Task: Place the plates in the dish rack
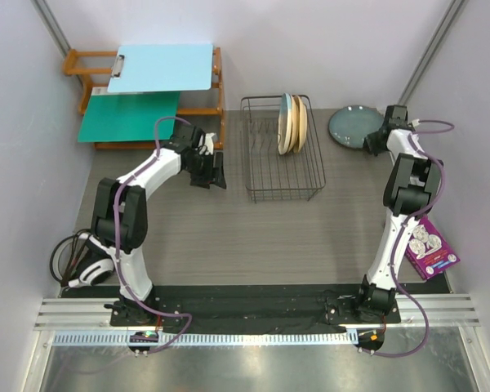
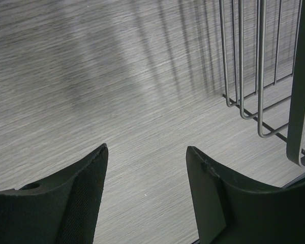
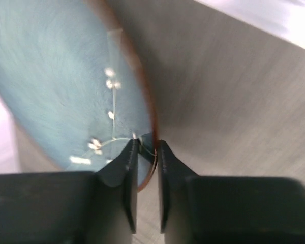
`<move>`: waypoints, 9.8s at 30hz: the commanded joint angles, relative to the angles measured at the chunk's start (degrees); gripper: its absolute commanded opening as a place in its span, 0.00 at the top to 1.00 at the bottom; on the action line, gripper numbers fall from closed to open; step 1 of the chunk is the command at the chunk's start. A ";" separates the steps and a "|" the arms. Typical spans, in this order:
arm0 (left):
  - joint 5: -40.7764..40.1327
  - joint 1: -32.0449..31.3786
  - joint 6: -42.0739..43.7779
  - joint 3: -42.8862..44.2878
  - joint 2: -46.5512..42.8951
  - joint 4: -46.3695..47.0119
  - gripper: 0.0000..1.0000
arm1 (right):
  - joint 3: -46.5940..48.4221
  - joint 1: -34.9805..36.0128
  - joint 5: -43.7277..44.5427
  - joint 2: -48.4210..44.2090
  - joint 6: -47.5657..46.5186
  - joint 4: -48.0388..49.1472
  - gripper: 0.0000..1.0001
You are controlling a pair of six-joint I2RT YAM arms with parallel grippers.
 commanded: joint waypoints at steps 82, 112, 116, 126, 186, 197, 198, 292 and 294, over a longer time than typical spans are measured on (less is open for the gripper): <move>5.94 -2.85 -31.66 -44.00 -21.57 41.98 0.32 | -43.38 17.39 -9.48 -38.60 -71.23 -28.09 0.99; 9.10 -12.25 -38.79 -48.22 -7.16 58.16 0.62 | -62.88 28.22 -32.95 -34.82 -37.30 -0.75 0.99; 9.54 -12.78 -38.44 -48.92 -7.15 58.86 0.81 | -65.17 27.87 -34.08 -36.05 -37.21 1.52 0.99; 10.68 -14.01 -36.42 -51.57 -5.23 58.60 1.00 | -69.39 27.25 -52.27 -30.44 -37.48 9.26 0.47; 3.66 -4.35 8.85 -23.53 -26.15 14.74 1.00 | -49.54 16.35 -52.82 -74.63 -54.62 -19.30 0.99; -5.23 -1.01 5.25 -23.53 -18.07 27.65 1.00 | -22.22 16.26 -38.33 -63.04 -39.87 -6.22 0.99; -5.40 -1.01 4.63 -23.18 -16.74 28.27 1.00 | -20.72 16.26 -36.48 -60.60 -36.46 -3.77 0.99; -11.73 2.25 -8.82 -28.01 -21.74 30.48 0.01 | 10.50 47.20 55.99 -8.89 -45.30 14.01 0.78; -11.64 2.25 -8.73 -28.36 -22.00 30.65 0.00 | 9.98 47.29 56.08 -8.80 -45.30 14.10 0.72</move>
